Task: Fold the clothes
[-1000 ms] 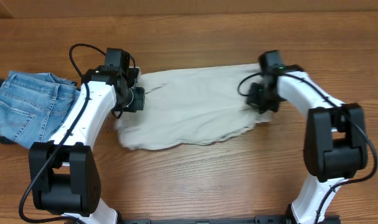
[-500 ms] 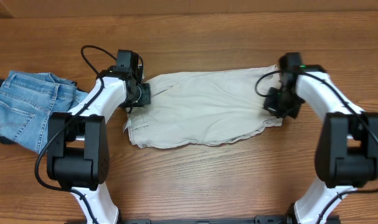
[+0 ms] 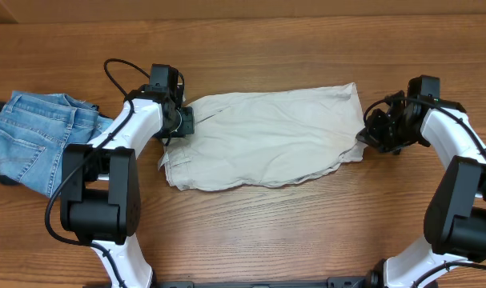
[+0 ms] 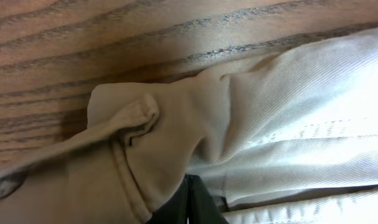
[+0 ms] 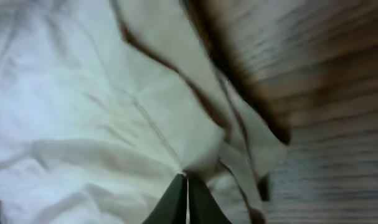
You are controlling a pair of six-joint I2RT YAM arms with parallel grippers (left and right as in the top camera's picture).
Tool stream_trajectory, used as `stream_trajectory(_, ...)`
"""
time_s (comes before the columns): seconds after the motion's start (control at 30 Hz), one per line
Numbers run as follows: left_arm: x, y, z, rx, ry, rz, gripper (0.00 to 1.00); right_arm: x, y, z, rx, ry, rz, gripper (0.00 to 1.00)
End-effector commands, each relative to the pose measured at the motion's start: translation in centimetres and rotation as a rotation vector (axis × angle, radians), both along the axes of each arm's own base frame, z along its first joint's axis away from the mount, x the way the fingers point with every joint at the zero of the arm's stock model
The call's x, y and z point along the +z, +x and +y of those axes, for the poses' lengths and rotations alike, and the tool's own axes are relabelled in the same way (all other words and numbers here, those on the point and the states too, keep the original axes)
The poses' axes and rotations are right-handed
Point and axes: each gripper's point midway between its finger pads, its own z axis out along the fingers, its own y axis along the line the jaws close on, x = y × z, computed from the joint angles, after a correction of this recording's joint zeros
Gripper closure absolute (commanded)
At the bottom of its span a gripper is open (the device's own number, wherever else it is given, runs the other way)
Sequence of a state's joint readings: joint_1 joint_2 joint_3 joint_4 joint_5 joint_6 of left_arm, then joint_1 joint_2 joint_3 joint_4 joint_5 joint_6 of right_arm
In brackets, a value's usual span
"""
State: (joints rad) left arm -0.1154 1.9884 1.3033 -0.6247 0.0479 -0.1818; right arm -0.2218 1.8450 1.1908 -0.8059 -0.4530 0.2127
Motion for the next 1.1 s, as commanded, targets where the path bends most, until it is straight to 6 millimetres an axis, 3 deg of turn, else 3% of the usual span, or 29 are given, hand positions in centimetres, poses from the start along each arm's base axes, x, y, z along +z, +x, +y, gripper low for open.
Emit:
stream_trajectory(0.0,-2.7,-1.0,2.0,0.043,0.076,0.067,0.96,3.3,1.8,2.1,0.067,0.132,-0.134,0.96)
stream_trajectory(0.1,-2.7,-1.1,2.0,0.042,0.076,0.070,0.96,5.1,2.7,1.1,0.045,0.072,-0.165,0.96)
stream_trajectory(0.17,-2.7,-1.1,2.0,0.042,0.076,0.071,0.96,3.7,0.9,-0.8,-0.016,-0.024,-0.050,0.69)
stream_trajectory(0.2,-2.7,-1.1,2.0,0.042,0.076,0.072,0.96,3.0,-0.1,-1.6,-0.026,-0.072,0.002,0.62)
stream_trajectory(0.27,-2.7,-1.1,2.0,0.042,0.077,0.072,0.96,2.7,-0.2,-1.3,-0.014,-0.073,0.002,0.59)
stream_trajectory(0.37,-2.7,-1.2,1.9,0.042,0.074,0.076,0.96,0.7,-0.7,-0.6,-0.012,-0.067,-0.001,0.59)
stream_trajectory(0.53,-2.7,-1.3,1.7,0.038,0.060,0.079,0.96,0.1,0.1,1.2,0.023,-0.003,-0.076,0.60)
stream_trajectory(0.57,-2.7,-1.3,1.7,0.038,0.059,0.079,0.96,0.0,0.2,1.6,0.031,-0.004,-0.084,0.65)
stream_trajectory(0.6,-2.7,-1.3,1.7,0.039,0.059,0.079,0.96,-0.2,0.4,2.1,0.036,-0.003,-0.096,0.74)
stream_trajectory(0.63,-2.7,-1.3,1.7,0.038,0.059,0.079,0.96,-0.3,0.6,2.4,0.047,-0.007,-0.109,0.92)
stream_trajectory(0.67,-2.7,-1.3,1.7,0.038,0.059,0.080,0.96,-0.2,0.8,2.6,0.053,-0.013,-0.117,0.96)
stream_trajectory(0.73,-2.7,-1.5,1.7,0.038,0.060,0.087,0.96,0.9,0.7,1.7,0.036,-0.061,-0.101,0.96)
stream_trajectory(0.83,-2.7,-1.4,1.7,0.038,0.060,0.084,0.96,5.8,0.7,-0.7,-0.002,-0.193,-0.073,0.96)
stream_trajectory(0.93,-2.7,-1.1,1.6,0.039,0.058,0.074,0.96,8.5,1.2,0.3,0.020,-0.177,-0.086,0.96)
stream_trajectory(0.97,-2.7,-1.2,1.7,0.038,0.059,0.074,0.96,8.4,1.3,0.8,0.031,-0.164,-0.092,0.93)
stream_trajectory(1.03,-2.7,-1.2,1.7,0.038,0.059,0.074,0.96,8.5,1.4,0.9,0.042,-0.168,-0.100,0.57)
stream_trajectory(1.07,-2.7,-1.2,1.7,0.038,0.059,0.074,0.96,8.4,1.5,0.7,0.038,-0.180,-0.099,0.52)
